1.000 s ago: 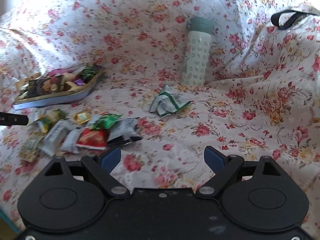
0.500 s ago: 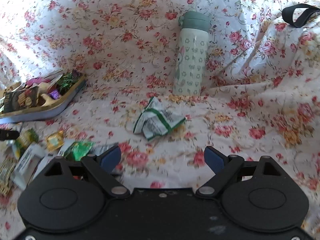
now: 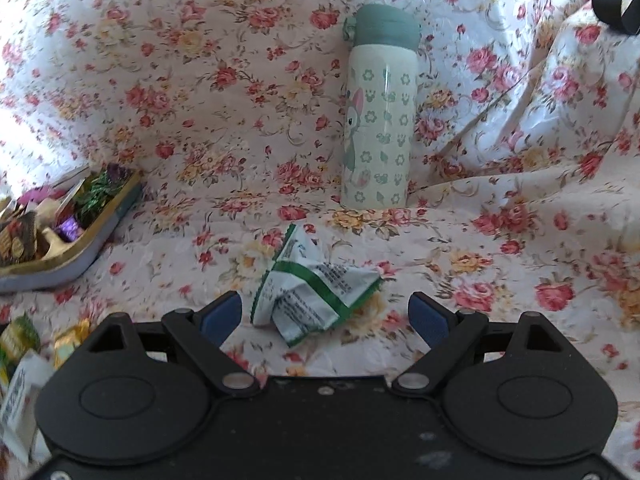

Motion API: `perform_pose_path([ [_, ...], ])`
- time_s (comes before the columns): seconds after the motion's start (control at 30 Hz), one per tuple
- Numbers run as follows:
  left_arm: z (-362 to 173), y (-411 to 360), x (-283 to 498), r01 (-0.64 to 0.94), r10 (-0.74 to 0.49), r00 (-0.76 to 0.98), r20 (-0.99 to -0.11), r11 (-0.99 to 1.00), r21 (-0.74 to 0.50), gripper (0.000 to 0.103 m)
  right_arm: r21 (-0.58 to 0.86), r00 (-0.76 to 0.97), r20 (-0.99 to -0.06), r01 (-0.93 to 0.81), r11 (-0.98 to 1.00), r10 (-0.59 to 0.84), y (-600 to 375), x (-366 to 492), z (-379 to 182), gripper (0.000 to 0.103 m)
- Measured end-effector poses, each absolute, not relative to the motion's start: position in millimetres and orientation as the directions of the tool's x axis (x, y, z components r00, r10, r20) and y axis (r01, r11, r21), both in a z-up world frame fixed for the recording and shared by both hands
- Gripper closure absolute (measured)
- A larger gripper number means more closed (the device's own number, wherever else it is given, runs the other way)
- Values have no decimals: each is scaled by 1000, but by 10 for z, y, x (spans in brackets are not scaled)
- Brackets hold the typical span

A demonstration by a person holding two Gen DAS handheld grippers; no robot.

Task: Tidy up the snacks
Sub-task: 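Move both open tools toward the loose snack packets on the sofa, then grasp the silver-yellow packet with the left tool while the right tool grasps the green-white packet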

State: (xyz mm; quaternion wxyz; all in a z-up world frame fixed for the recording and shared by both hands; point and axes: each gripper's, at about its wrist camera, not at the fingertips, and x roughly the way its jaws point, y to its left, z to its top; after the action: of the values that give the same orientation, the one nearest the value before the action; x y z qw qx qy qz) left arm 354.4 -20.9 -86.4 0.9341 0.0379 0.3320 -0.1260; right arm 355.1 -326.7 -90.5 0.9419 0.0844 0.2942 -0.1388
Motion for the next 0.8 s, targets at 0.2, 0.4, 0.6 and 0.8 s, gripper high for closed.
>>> perform_pose_path([
  [0.2, -871, -228, 3537, 259, -203, 751, -629, 966, -3, 24, 117, 792, -574, 331, 936, -208, -3302, 3705, -909, 10],
  [0.4, -873, -230, 3539, 258, -201, 752, -628, 966, 0, 23, 116, 792, -572, 333, 936, -211, -3292, 3687, -929, 29],
  [0.6, -877, -223, 3541, 254, -199, 752, -628, 967, -3, 22, 61, 797, -567, 292, 954, -208, -3190, 3670, -931, 37],
  [0.8, -877, -211, 3543, 250, -202, 752, -627, 968, -11, 22, 58, 799, -567, 281, 958, -200, -3165, 3572, -919, 38],
])
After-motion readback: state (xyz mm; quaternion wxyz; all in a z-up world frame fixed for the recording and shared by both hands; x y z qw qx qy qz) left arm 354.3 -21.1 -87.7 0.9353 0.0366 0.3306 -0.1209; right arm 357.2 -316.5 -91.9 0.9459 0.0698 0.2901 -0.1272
